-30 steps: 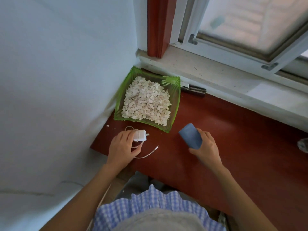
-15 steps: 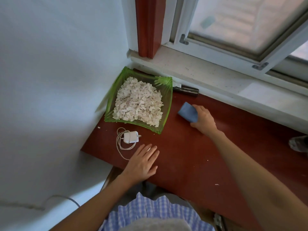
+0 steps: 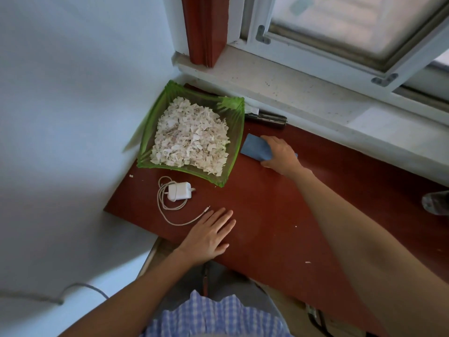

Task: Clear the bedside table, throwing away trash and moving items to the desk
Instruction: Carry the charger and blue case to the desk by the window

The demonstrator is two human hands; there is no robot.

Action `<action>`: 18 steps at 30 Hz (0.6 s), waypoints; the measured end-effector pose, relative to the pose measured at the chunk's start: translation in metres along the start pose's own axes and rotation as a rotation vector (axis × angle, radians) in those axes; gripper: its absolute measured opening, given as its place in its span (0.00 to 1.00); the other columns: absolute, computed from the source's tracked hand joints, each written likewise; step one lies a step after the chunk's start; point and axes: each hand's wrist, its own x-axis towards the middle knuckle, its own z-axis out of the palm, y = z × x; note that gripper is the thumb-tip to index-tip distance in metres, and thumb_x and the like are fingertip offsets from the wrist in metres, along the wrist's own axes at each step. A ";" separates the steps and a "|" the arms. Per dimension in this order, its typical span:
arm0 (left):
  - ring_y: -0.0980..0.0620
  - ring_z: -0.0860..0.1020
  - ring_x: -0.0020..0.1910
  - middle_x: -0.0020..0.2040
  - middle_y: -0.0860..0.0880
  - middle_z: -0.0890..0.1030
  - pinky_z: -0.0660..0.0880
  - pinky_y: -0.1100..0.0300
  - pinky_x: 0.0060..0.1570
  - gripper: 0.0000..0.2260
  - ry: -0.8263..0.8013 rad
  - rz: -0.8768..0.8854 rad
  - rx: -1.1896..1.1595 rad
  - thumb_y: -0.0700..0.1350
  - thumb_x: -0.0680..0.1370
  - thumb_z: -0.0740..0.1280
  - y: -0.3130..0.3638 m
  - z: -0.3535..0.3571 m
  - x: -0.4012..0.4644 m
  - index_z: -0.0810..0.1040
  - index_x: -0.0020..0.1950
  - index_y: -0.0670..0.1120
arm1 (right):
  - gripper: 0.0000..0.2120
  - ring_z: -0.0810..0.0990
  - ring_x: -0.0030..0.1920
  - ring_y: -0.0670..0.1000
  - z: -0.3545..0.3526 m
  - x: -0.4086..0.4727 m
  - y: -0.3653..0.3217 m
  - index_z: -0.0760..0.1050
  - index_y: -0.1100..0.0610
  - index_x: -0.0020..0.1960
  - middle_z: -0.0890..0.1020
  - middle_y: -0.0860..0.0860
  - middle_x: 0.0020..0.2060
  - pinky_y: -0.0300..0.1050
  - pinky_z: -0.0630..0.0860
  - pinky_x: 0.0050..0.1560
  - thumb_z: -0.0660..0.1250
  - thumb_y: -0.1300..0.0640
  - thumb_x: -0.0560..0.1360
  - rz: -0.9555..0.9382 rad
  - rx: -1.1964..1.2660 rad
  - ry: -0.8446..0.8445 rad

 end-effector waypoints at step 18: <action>0.46 0.61 0.74 0.75 0.46 0.63 0.59 0.47 0.72 0.27 -0.003 -0.025 -0.025 0.57 0.76 0.60 0.000 0.008 -0.003 0.65 0.73 0.47 | 0.39 0.68 0.66 0.62 -0.010 0.022 0.015 0.62 0.54 0.72 0.71 0.58 0.67 0.56 0.62 0.67 0.75 0.50 0.66 0.047 -0.038 0.087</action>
